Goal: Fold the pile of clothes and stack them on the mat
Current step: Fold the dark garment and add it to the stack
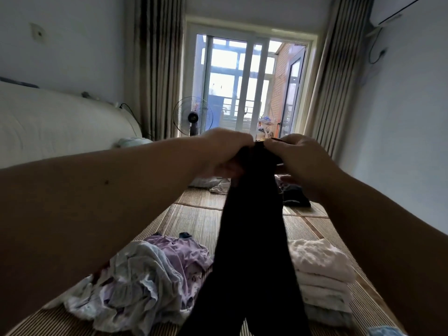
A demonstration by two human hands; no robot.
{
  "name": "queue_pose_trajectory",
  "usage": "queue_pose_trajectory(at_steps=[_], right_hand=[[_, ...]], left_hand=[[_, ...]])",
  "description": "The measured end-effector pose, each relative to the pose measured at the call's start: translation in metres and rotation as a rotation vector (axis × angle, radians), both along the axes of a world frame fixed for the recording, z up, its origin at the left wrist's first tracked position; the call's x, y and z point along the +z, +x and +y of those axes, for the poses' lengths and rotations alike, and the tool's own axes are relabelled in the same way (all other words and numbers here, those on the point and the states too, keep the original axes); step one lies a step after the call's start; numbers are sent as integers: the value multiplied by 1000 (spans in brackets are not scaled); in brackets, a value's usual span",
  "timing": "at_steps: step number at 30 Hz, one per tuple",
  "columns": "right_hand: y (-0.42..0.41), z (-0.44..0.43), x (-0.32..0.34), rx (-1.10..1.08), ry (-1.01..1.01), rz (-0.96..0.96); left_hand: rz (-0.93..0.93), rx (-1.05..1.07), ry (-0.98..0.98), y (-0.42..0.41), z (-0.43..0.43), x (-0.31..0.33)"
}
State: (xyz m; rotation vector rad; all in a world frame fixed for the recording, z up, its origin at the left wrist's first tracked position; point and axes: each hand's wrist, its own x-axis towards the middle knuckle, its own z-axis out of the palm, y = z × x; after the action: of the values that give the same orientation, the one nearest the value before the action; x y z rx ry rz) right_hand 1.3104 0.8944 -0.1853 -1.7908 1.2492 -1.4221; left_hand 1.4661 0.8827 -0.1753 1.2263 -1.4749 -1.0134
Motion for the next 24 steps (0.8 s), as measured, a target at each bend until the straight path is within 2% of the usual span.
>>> queue_pose_trajectory(at_steps=[3,7,8,11,13,15,17,19,24], right_hand=[[1,6,-3,125,81,-31],[-9,5,-6,156,54,-79],[-10,6,-5,185,55,-89],[-13,8,-4,293,80,-158],[-15,10,-2,340,81,-167],[-16,11,-3,335,73,-180],[-17,11,-16,361,84,-230],[-18,11,-44,427,128,-241],[-34,25,-131,457,440,-101]], left_hand=[[-110,27,-95,-13,11,4],[-264,-96,-132,-12,24,6],[-372,-61,-234,-11,24,7],[-832,120,-702,-2,18,12],[-1054,84,-806,3,17,17],[-1164,-2,-751,4,18,20],[-1200,-37,-640,1,17,21],[-1234,-35,-608,2,14,19],[-1167,-59,-544,12,15,7]])
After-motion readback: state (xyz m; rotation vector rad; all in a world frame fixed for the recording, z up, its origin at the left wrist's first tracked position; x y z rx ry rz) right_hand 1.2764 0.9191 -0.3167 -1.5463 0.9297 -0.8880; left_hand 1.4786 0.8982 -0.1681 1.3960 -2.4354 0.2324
